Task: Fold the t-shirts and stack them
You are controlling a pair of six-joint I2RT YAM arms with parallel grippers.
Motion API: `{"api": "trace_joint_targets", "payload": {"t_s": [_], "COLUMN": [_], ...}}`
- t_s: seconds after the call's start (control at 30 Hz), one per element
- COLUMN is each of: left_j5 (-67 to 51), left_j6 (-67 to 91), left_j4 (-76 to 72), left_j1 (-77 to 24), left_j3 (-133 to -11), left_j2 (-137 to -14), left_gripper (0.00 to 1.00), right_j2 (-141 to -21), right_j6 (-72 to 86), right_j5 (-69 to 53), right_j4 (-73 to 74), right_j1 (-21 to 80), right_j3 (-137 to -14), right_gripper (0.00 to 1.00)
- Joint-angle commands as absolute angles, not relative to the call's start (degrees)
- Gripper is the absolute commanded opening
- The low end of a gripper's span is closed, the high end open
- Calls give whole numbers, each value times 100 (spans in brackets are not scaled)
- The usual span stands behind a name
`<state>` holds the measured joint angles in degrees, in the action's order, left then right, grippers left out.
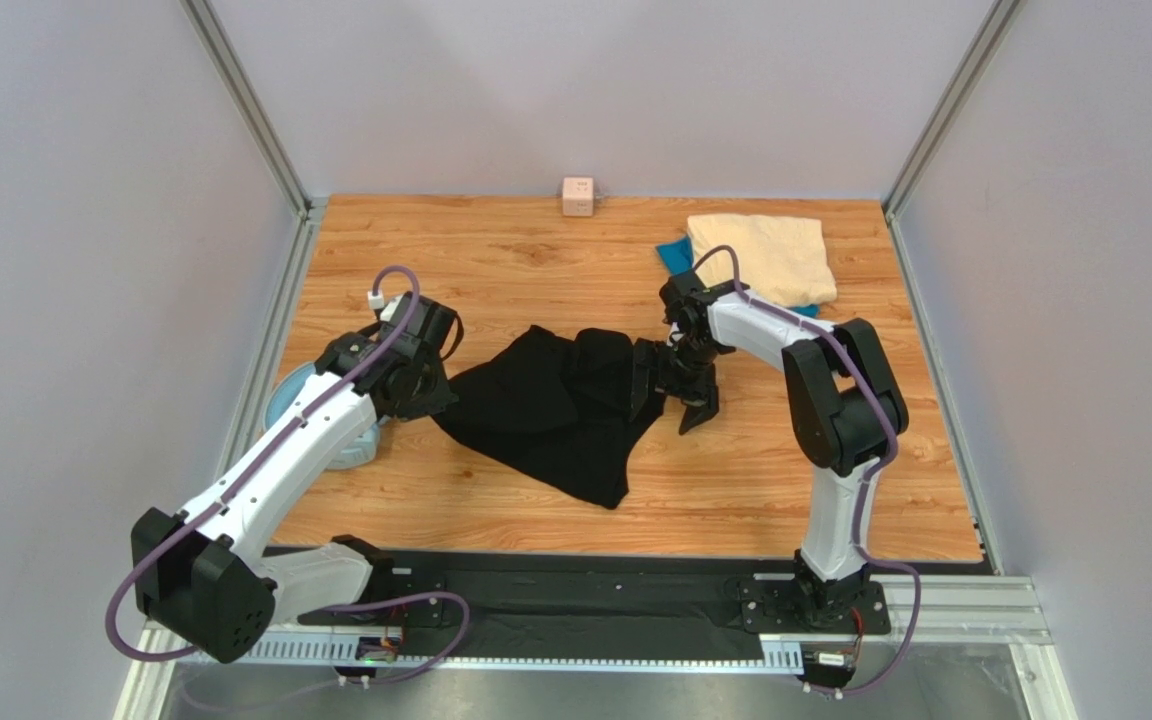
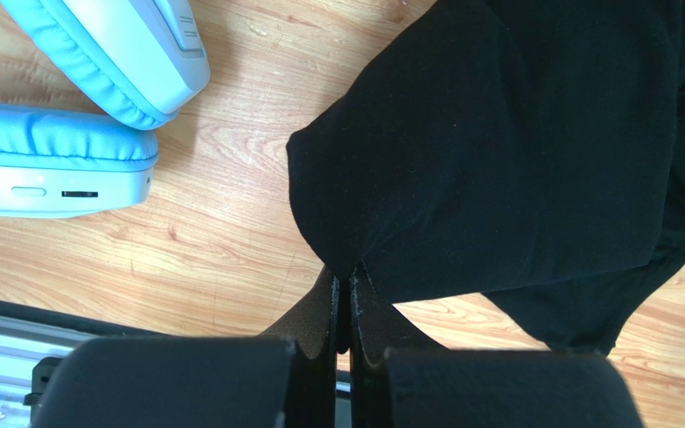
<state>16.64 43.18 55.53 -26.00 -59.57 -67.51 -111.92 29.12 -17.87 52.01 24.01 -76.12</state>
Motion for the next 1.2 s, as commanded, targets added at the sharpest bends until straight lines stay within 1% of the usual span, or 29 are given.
{"api": "trace_joint_targets", "payload": {"t_s": [0.0,0.03,0.07,0.1,0.17,0.27,0.3,0.33,0.47,0.5,0.53,0.57,0.6,0.77,0.93,1.17], "left_j5": [1652,1661,1661,1652,1626,1591,1591,1547,1407,1380,1319,1292,1257,1213,1187,1099], "left_j6": [4175,4157,4157,4149,4122,4043,4026,3982,3903,3868,3850,3841,3815,3832,3876,3797], "left_j4": [5528,5528,5520,5502,5476,5397,5370,5335,5168,5159,5142,5133,5133,5107,5159,5150], "left_j1": [-2558,-2558,-2558,-2549,-2531,-2479,-2444,-2435,-2399,-2382,-2382,-2382,-2382,-2373,-2189,-2048], "left_j3": [-6082,-6047,-6021,-5986,-5907,-5897,-5906,-5906,-5976,-5994,-6046,-6073,-6099,-6126,-6091,-6091], "left_j2": [-6732,-6724,-6715,-6715,-6688,-6680,-6680,-6706,-6881,-6943,-7048,-7118,-7171,-7374,-7523,-7734], "left_gripper": [0,0,0,0,0,0,0,0,0,0,0,0,0,0,0,0], "right_j2": [-11583,-11645,-11680,-11750,-11795,-11883,-11892,-11970,-12198,-12234,-12260,-12304,-12313,-12086,-11392,-10732], "right_j6": [2900,2892,2892,2892,2900,2900,2892,2865,2646,2619,2584,2610,2645,2707,2505,2470], "right_j5": [-1512,-1529,-1555,-1608,-1626,-1503,-1399,-1302,-889,-757,-773,-817,-835,-1037,-792,-624], "right_j4": [5009,5036,5045,5045,5062,5133,5159,5307,5765,5827,5862,5854,5854,5722,5800,6126], "right_j1": [2461,2461,2461,2470,2496,2566,2619,2645,2803,2856,2874,2865,2857,2856,2839,2663], "right_j3": [-7945,-7989,-8015,-8068,-8086,-8138,-8156,-8278,-8805,-8885,-8973,-8991,-8991,-8868,-8938,-9649], "right_gripper": [80,74,67,56,52,51,49,47,47,44,33,9,0,0,0,0]}}
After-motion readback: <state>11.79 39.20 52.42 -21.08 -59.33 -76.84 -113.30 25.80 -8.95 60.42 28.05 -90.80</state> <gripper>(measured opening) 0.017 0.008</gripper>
